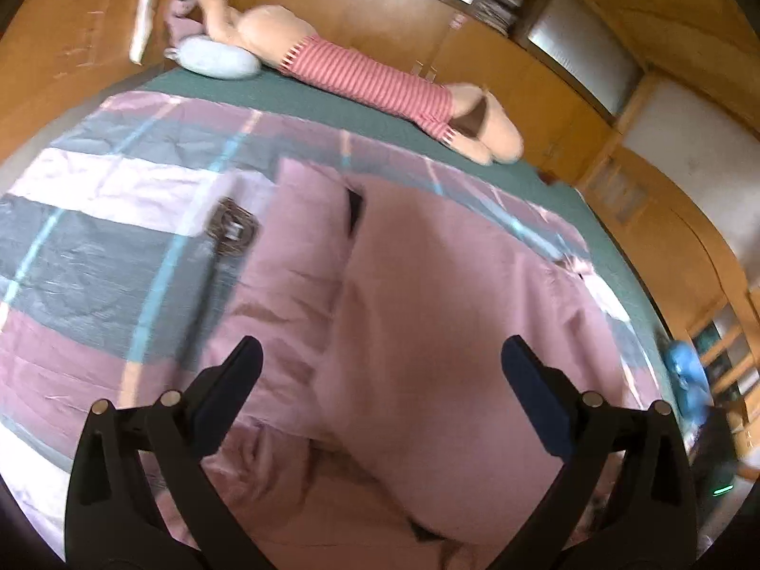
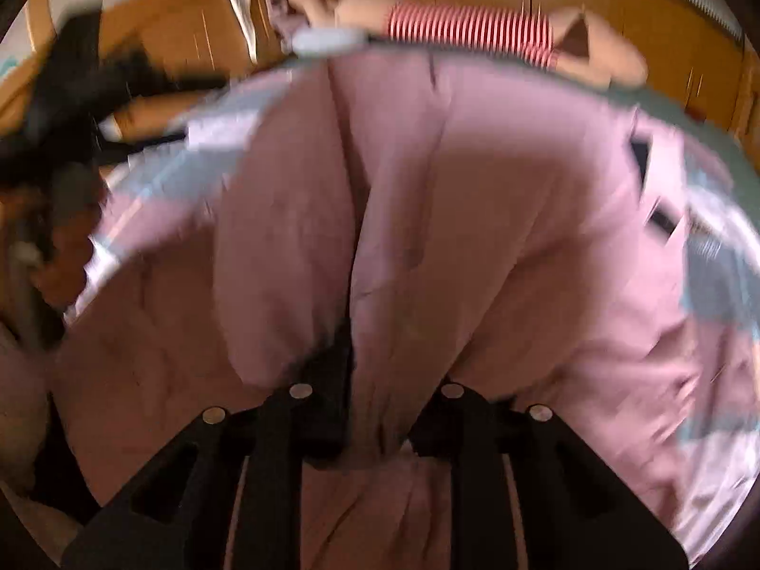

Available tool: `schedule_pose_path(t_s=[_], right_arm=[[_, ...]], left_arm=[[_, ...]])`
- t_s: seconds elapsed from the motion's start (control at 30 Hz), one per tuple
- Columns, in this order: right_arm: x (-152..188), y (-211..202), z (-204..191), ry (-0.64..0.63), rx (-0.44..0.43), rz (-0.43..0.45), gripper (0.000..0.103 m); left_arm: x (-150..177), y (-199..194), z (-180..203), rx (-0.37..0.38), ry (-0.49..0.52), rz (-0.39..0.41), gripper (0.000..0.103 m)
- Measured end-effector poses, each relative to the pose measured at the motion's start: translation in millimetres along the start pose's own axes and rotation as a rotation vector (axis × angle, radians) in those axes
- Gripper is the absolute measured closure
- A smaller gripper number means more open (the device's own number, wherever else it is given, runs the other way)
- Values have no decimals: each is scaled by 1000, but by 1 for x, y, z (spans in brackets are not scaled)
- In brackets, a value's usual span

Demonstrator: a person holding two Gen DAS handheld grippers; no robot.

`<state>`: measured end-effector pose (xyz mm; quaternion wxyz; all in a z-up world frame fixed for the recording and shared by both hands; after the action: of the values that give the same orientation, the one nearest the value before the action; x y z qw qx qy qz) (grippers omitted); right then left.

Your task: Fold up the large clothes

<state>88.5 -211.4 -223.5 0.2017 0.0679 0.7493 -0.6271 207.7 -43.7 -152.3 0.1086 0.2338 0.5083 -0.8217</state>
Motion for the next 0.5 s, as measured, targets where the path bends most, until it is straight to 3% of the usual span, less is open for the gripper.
schedule_pose_path(t_s=[0.03, 0.1, 0.13, 0.17, 0.33, 0.43, 0.5], right_arm=[[2, 2, -1, -14, 14, 3, 72], [2, -6, 3, -39, 68, 24, 47], [0, -16, 9, -39, 102, 35, 29], [-2, -24, 15, -30, 105, 49, 25], [-14, -63, 58, 185, 27, 194, 25], [-23, -58, 61, 263, -71, 198, 28], [-32, -46, 50, 262, -88, 177, 30]], left_arm=[[4, 5, 9, -2, 32, -17, 2], [16, 20, 29, -25, 115, -50, 2], [22, 28, 37, -41, 149, -68, 2], [30, 39, 45, -71, 192, -94, 2], [49, 78, 43, -223, 250, -178, 2], [53, 87, 37, -277, 265, -206, 2], [56, 88, 35, -295, 270, -217, 2]])
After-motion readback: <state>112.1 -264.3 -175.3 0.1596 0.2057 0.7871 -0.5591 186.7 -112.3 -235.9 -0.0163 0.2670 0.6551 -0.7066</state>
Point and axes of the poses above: each gripper's, at about its wrist camera, not at the fingertips, and y roughly the way its jaws point, z to its right, x to its underside, the point moved 9 cm from there along y, roughly the way its jaws point, and after that the axes turned 13 degrees about -z, right-handed, at the moved point
